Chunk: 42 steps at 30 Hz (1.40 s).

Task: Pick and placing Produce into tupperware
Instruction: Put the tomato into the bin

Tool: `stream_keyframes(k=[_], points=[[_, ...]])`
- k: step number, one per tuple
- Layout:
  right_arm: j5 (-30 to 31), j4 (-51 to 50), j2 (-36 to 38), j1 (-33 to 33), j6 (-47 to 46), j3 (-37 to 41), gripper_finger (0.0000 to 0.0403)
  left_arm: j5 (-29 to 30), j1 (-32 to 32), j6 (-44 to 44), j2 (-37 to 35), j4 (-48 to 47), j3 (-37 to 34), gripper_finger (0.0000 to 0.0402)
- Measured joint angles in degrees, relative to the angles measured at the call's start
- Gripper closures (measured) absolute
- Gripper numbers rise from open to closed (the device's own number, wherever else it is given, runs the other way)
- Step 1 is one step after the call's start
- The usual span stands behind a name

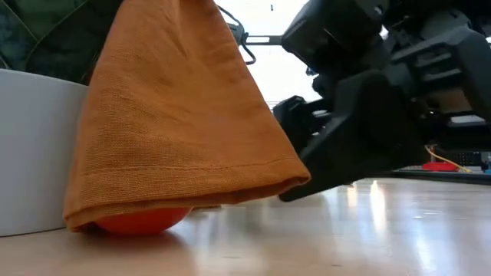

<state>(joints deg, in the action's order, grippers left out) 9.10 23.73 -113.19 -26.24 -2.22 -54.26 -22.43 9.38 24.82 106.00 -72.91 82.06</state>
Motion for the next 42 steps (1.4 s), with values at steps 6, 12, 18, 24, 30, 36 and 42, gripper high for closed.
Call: stream_keyframes(k=[6, 12, 18, 24, 30, 36, 42], points=[[0.1, -2.3, -0.9, -0.7, 3.7, -4.2, 0.0116, 0.3, -0.3, -1.5, 0.0, -0.1, 0.0, 0.0228], [0.7, -4.4, -0.9, -1.6, 5.6, -7.1, 0.0114, 0.4, -0.4, -2.2, 0.0, -0.1, 0.0, 0.0226], [1.1, -4.4, -0.9, -2.7, 5.9, -8.7, 0.0114, 0.4, -0.4, -3.0, 0.0, -0.1, 0.0, 0.0228], [1.1, -4.2, -0.8, -3.6, 7.6, -11.6, 0.0114, 0.4, -0.4, -3.0, 0.0, -0.2, 0.0, 0.0227], [-0.5, -4.5, -0.8, -3.1, 8.6, -12.0, 0.0117, 0.4, -0.3, -3.0, 0.0, -0.2, 0.0, 0.0228], [-3.3, -4.5, -0.8, -2.9, 8.7, -12.0, 0.0117, 0.4, -0.3, -3.0, 0.0, -0.2, 0.0, 0.0227], [-3.5, -4.0, -2.1, -2.9, 8.5, -12.1, 0.0117, 0.4, -0.3, -3.0, 0.0, -0.2, 0.0, 0.0228]])
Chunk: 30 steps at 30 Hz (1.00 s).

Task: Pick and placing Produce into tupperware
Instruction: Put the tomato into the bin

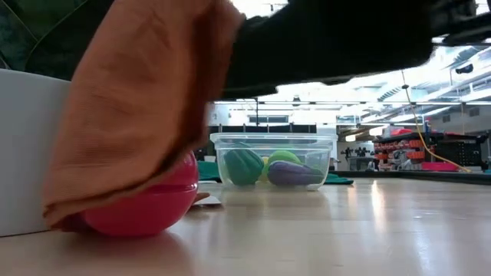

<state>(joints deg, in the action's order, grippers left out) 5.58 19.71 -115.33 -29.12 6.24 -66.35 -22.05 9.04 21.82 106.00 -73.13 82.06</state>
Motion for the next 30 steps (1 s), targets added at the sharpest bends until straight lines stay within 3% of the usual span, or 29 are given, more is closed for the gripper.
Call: stream_keyframes(k=[9, 19, 30], points=[[0.1, -0.3, -6.5, 0.1, -0.2, -5.7, 0.0117, 0.1, 0.0, 0.0, 0.0, -0.6, 0.0, 0.0228], [0.7, -8.3, -12.5, 0.1, -1.4, -13.3, 0.0108, 0.4, 0.0, 0.0, 0.0, -1.0, 0.0, 0.0226], [0.5, -9.1, -12.5, 0.1, -4.0, -13.3, 0.0189, 0.4, 0.0, -0.6, 0.0, -1.0, 0.0, 0.0228]])
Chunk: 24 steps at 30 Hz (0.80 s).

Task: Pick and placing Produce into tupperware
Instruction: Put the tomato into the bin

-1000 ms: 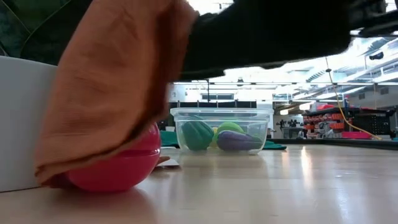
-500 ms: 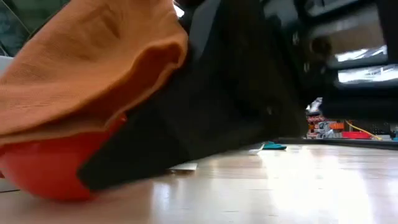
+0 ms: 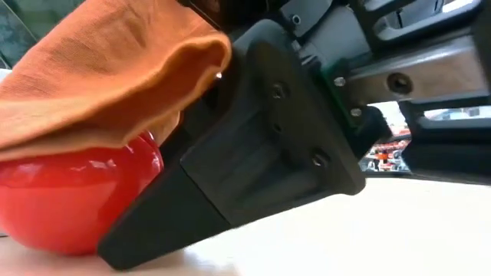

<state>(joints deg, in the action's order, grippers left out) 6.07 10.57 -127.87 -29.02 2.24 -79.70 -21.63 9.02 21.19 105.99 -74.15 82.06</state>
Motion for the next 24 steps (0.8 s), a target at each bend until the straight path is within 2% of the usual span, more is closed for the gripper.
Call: stream_keyframes(k=[18, 24], points=[[-0.9, -0.8, 0.4, -0.1, -4.3, 0.0, 0.0292, 0.0, 0.0, 0.0, 0.0, 0.0, 0.0, 0.0228], [-4.0, -3.7, 1.3, -0.1, -5.7, 0.0, 0.0289, 0.0, 0.0, 0.0, 0.0, 0.0, 0.0, 0.0228]])
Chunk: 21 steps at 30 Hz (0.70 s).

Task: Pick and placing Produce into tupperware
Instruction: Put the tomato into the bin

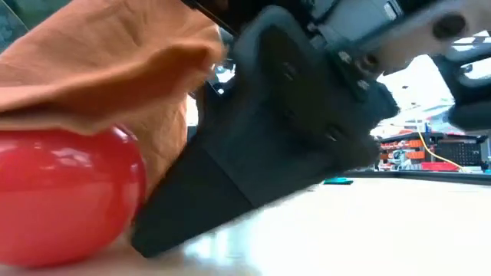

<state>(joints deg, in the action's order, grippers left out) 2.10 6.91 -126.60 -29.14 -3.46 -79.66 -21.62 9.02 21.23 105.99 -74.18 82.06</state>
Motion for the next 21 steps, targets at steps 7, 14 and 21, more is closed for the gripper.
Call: stream_keyframes(k=[7, 14, 21], points=[[-0.3, -2.1, 0.1, -0.3, -1.3, -0.1, 0.0218, 0.1, 0.0, 0.0, 0.0, 0.0, 0.0, 0.0228], [-0.2, -1.7, 0.1, -0.4, -2.6, -0.1, 0.0131, 0.2, 0.0, 0.0, 0.0, 0.0, 0.0, 0.0225], [0.5, 0.6, 0.0, -0.2, -4.0, 0.0, 0.0085, 0.2, 0.0, 0.0, 0.0, 0.0, 0.0, 0.0225]])
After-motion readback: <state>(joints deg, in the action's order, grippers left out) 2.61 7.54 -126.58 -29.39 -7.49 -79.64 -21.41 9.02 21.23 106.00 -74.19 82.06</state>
